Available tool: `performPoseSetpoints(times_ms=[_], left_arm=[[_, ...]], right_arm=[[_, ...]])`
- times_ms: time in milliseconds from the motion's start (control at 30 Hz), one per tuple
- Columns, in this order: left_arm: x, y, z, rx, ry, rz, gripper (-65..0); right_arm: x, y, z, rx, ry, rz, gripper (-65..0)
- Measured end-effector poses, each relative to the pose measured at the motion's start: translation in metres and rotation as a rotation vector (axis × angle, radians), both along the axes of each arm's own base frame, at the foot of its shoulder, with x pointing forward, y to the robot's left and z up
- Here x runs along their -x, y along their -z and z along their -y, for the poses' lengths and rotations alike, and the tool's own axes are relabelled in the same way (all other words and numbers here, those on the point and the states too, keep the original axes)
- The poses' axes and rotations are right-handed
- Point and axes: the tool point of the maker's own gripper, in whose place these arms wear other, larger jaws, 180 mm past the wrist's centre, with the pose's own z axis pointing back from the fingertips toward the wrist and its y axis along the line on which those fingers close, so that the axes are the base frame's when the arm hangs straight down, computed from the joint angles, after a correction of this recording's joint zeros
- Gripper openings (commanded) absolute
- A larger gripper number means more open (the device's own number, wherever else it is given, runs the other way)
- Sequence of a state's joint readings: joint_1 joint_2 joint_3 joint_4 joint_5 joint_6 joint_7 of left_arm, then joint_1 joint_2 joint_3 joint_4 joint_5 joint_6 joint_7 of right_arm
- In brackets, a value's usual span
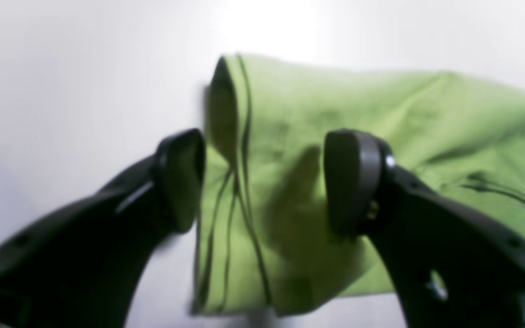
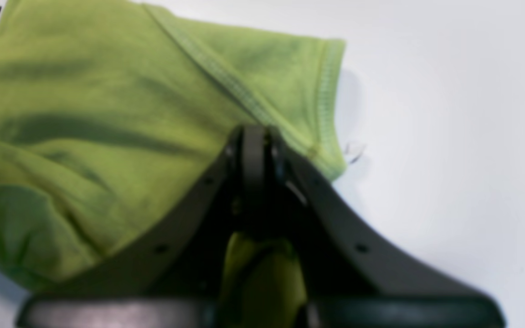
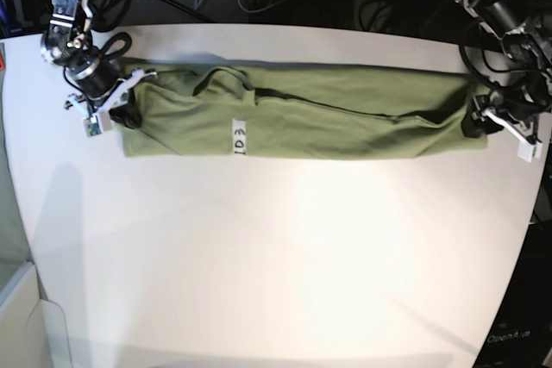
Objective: Fold the T-shirt properly
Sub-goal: 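Hold both strip ends and straighten the strip between the grippers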
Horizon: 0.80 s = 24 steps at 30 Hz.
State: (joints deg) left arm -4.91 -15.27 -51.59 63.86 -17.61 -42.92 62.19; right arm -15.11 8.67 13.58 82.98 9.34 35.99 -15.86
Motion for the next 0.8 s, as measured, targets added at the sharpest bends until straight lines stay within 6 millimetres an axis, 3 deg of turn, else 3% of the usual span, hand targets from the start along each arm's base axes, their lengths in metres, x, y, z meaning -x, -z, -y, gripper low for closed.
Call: performPoseSetpoints(times_ms=[200, 800], left_arm=[[0.013, -0.001, -0.014, -0.066, 0.083, -0.112, -23.7], [0.005, 0.011, 0.006, -0.152, 0.207, -0.233, -23.7]], right_arm=[[-0.003, -0.001, 0.000, 0.006, -0.002, -0.002, -64.3], [-0.006, -0.001, -0.001, 0.004, -0.001, 0.001, -64.3]])
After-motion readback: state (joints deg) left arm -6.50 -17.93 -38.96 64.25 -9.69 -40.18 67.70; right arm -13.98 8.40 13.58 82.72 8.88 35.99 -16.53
